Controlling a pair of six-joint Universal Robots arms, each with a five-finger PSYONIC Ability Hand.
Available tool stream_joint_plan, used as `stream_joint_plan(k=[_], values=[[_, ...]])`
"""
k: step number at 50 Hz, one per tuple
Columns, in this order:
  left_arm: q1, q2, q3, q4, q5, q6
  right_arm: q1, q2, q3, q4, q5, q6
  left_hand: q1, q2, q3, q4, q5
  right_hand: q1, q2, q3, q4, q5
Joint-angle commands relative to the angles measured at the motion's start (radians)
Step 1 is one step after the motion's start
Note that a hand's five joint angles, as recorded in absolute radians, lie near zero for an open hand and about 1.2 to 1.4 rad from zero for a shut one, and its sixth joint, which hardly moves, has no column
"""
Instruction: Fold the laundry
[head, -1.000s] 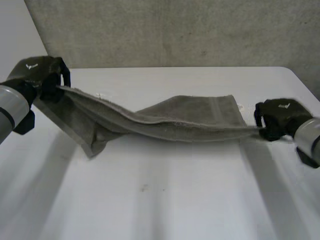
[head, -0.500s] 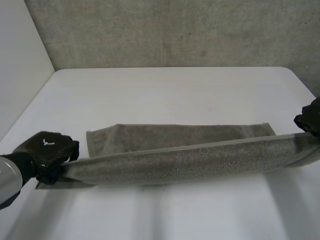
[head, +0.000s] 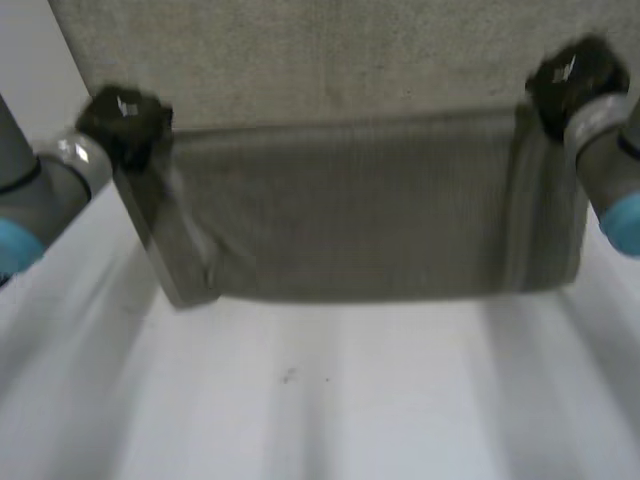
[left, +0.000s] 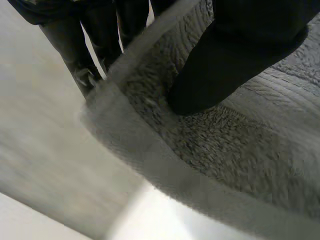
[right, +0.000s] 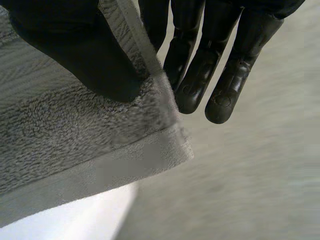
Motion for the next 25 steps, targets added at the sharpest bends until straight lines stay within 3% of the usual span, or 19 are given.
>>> stream_joint_plan(k=[1,5,11,17,21,25], values=[[-0.053,0.032,0.262,0.339,-0.039,-0.048,0.003,-0.095,-0.113,-0.419,0.002,0.137,0.198,0.179,0.180,0.178,0.183,0.435,0.216,0.212,0.203,0.229],[-0.061,0.107,0.241,0.502,-0.099,-0.106,0.003,-0.181,-0.026,-0.565,-0.004,0.180,0.198,0.179,0.180,0.178,0.183,0.435,0.216,0.212,0.203,0.229],[-0.046,0.135,0.130,0.493,-0.111,-0.170,0.003,-0.200,0.087,-0.565,-0.029,0.187,0.198,0.179,0.180,0.178,0.183,0.435,0.216,0.212,0.203,0.229],[-0.023,0.138,-0.148,0.494,-0.104,-0.190,-0.003,-0.200,0.315,-0.561,-0.158,0.199,0.198,0.179,0.180,0.178,0.183,0.435,0.216,0.212,0.203,0.229],[-0.014,0.107,-0.356,0.571,-0.046,-0.186,-0.014,-0.157,0.445,-0.468,-0.245,0.194,0.198,0.179,0.180,0.178,0.183,0.435,0.216,0.212,0.203,0.229],[-0.014,0.049,-0.465,0.668,0.014,-0.167,-0.017,-0.072,0.501,-0.392,-0.259,0.196,0.198,0.179,0.180,0.178,0.183,0.435,0.216,0.212,0.203,0.229]])
